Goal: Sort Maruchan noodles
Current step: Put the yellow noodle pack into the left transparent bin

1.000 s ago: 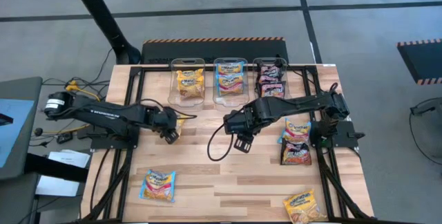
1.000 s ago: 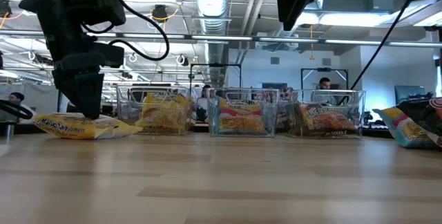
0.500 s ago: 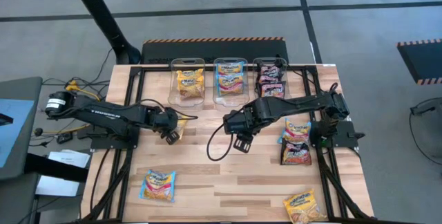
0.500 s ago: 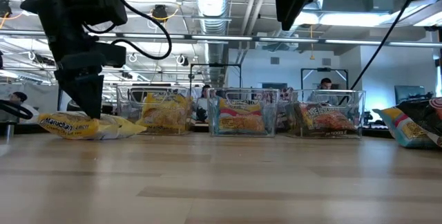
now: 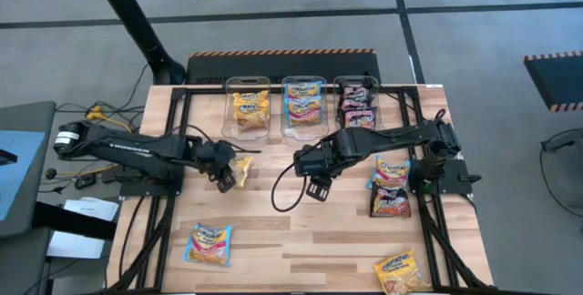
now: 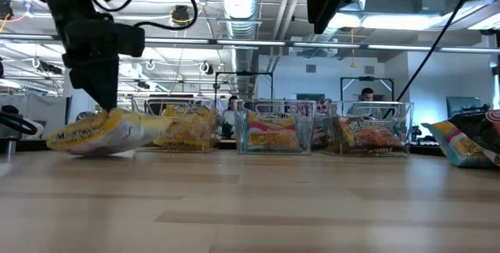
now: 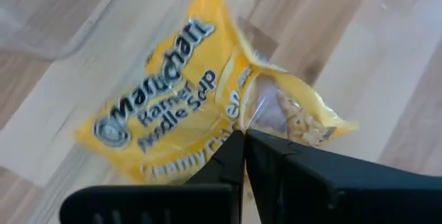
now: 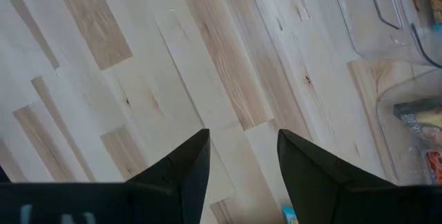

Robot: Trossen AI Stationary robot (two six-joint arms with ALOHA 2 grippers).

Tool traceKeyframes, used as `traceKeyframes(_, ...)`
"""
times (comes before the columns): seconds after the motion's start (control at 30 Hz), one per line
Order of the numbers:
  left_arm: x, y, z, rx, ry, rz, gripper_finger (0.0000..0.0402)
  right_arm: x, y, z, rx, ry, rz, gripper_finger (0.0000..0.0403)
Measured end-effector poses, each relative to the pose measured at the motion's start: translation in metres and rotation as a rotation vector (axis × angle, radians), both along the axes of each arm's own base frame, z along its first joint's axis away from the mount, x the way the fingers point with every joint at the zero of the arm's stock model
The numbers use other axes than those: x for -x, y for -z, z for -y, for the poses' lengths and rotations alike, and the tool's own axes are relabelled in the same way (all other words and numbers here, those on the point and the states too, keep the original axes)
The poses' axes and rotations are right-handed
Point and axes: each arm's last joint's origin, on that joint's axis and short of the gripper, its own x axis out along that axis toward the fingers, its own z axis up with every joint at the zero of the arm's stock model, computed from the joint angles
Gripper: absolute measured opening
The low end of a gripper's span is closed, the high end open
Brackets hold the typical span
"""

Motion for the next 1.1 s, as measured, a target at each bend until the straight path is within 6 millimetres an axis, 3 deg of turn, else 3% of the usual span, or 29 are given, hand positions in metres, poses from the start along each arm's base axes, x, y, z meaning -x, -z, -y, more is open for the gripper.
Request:
traceKeyframes(0.6,0.007,-0.038,0.008,-0.021,0.051,0.331,0.0,-0.001,0.0,0.0,-0.002,0.001,0.016,0.0193)
traceKeyframes(0.93,0.004,-0.038,0.013,0.072,0.236,0.34,0.0003,-0.002,0.0,0.0,-0.004,0.001,0.02,0.0193)
traceKeyframes(1.1,-0.008,-0.037,0.012,0.107,0.282,0.383,0.0041,-0.002,0.0,0.0,-0.004,0.0,0.018,0.0193)
